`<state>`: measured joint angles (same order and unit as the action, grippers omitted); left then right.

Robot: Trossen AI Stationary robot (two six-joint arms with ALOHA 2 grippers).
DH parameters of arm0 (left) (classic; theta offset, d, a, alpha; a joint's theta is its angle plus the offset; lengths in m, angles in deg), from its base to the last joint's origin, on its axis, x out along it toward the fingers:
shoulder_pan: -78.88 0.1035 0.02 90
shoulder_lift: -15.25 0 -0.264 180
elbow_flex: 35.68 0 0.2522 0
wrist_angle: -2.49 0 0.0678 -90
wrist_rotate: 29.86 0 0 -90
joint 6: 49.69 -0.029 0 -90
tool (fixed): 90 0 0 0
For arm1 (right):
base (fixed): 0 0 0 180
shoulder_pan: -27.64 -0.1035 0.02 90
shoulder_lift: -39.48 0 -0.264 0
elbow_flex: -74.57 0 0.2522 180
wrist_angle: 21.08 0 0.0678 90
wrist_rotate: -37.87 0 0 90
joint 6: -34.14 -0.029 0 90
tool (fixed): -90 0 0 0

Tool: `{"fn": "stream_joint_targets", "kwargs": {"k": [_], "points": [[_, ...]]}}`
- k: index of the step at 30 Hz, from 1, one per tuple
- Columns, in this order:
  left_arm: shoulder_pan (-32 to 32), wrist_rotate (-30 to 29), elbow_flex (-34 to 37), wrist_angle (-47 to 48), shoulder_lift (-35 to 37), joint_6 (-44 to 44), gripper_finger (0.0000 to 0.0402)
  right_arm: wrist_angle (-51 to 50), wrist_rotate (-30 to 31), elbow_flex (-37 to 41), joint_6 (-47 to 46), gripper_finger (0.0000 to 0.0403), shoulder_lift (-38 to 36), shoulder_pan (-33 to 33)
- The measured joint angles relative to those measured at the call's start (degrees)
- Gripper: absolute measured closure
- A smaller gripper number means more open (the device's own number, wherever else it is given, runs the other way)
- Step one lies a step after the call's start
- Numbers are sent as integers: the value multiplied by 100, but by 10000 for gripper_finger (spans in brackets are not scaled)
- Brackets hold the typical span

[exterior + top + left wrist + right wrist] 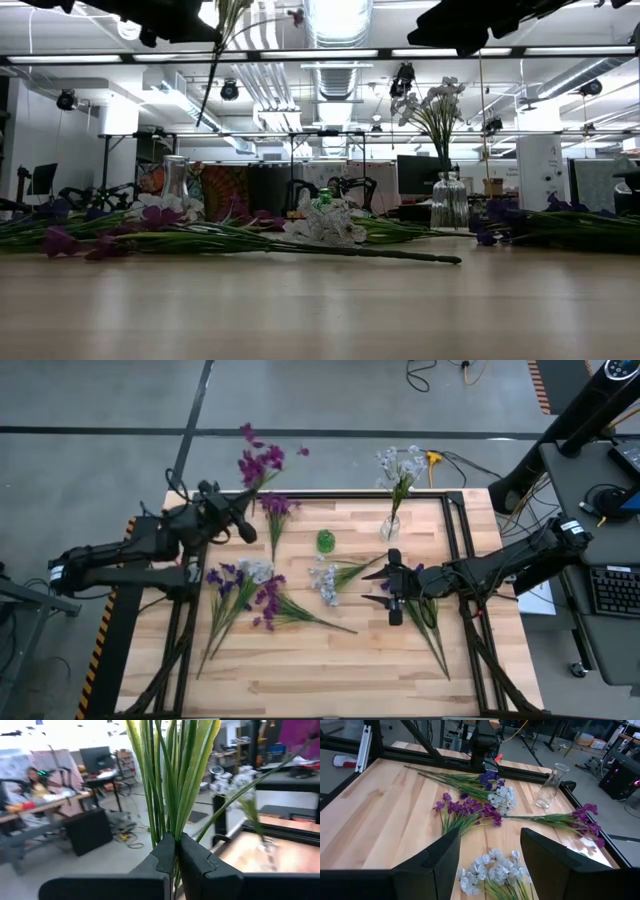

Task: Sort flowers into vase by color
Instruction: Put the bottom violet flowers into the left transparent flower vase

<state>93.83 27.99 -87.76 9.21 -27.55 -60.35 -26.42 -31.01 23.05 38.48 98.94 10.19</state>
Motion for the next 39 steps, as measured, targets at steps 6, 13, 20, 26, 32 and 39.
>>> {"fn": "stream_joint_targets", "kwargs": {"k": [6, 13, 20, 26, 32, 39], "points": [[525, -21, 174, 2, 213, -84, 402, 93, 4, 0, 7, 202, 0, 4], [1094, -30, 564, -34, 247, 97, 402, 94, 4, -2, -31, 202, 0, 4], [1120, 195, 696, -227, 447, 84, 402, 94, 7, -2, -74, 202, 0, 4], [1256, 341, 699, -274, 553, -216, 402, 138, 11, -2, -91, 202, 0, 4], [1614, 1085, 711, -345, 565, -80, 402, 171, 11, -2, -95, 202, 0, -1], [1936, 1232, 905, -366, 596, 242, 402, 168, 9, 0, -132, 202, 0, -2]]}}
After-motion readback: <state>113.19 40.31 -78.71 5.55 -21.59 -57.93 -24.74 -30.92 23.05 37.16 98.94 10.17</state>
